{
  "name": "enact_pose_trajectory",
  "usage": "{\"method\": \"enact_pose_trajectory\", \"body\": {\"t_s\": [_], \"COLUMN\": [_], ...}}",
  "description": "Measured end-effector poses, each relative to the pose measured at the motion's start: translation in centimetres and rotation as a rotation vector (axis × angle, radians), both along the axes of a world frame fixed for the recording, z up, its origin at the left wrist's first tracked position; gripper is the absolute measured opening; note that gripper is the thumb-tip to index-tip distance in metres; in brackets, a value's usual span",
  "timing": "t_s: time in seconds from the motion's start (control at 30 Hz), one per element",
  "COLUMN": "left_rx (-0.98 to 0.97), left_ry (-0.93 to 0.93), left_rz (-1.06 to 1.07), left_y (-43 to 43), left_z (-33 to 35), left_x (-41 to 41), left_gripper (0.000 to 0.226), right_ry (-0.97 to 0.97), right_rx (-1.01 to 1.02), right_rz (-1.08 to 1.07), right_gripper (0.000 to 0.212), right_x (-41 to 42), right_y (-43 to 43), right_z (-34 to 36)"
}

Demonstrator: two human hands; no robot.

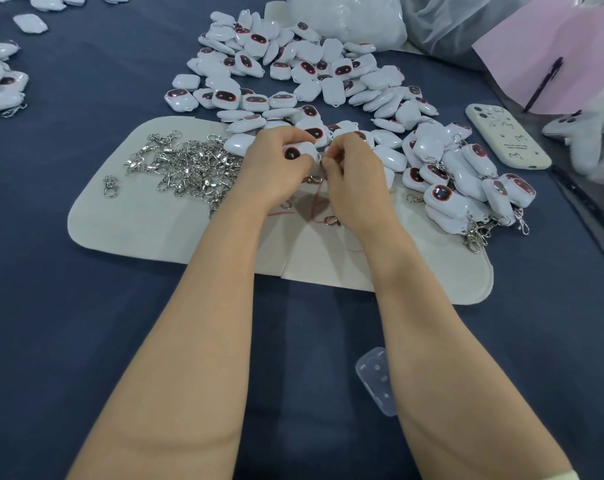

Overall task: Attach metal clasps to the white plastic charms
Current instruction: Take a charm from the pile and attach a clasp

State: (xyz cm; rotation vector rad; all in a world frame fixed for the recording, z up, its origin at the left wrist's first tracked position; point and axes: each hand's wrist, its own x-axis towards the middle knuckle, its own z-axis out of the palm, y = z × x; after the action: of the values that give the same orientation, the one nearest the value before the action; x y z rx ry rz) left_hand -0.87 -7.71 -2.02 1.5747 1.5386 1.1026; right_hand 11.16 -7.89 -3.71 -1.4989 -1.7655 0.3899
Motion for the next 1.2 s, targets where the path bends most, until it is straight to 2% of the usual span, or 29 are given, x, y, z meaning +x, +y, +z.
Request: {"method": "enact_pose_trajectory", "body": {"t_s": [0.13, 0.23, 0.47, 0.53, 0.63, 0.7, 0.87, 1.13, 1.2], "left_rx": [0.072, 0.116, 0.084, 0.065, 0.038, 0.029, -0.007, -0.018, 0.001], "left_ry": [0.160, 0.213, 0.082, 0.015, -0.011, -0.003, -0.028, -0.062, -0.016], "left_rz": [-0.015, -0.010, 0.003, 0.043, 0.013, -0.029, -0.046, -0.035, -0.032], "left_y": [-0.2, -0.2, 0.0, 0.1, 0.1, 0.0, 0.1, -0.1, -0.1], "left_z": [0.3, 0.5, 0.2, 0.2, 0.1, 0.2, 0.1, 0.4, 0.4], "left_x": [0.0, 0.2, 0.2, 0.0, -0.1, 0.1, 0.2, 0.4, 0.4], "left_gripper": [0.036, 0.038, 0.034, 0.034, 0.041, 0.036, 0.009, 0.005, 0.005], "right_ry": [-0.032, -0.060, 0.001, 0.081, 0.382, 0.562, 0.691, 0.585, 0.554], "right_rx": [-0.020, -0.040, -0.025, -0.020, -0.091, -0.167, -0.196, -0.175, -0.177], "right_rz": [0.013, 0.022, -0.006, -0.052, -0.056, 0.004, 0.048, 0.008, -0.003], "right_gripper": [0.011, 0.013, 0.013, 0.011, 0.009, 0.009, 0.011, 0.012, 0.012], "right_x": [0.0, -0.1, -0.3, -0.4, 0.0, 0.2, 0.2, 0.1, 0.0], "right_y": [0.1, 0.1, -0.1, -0.1, -0.1, -0.2, -0.3, -0.4, -0.3], "right_z": [-0.1, -0.1, 0.1, 0.3, 0.9, 1.2, 1.6, 1.4, 1.4]}}
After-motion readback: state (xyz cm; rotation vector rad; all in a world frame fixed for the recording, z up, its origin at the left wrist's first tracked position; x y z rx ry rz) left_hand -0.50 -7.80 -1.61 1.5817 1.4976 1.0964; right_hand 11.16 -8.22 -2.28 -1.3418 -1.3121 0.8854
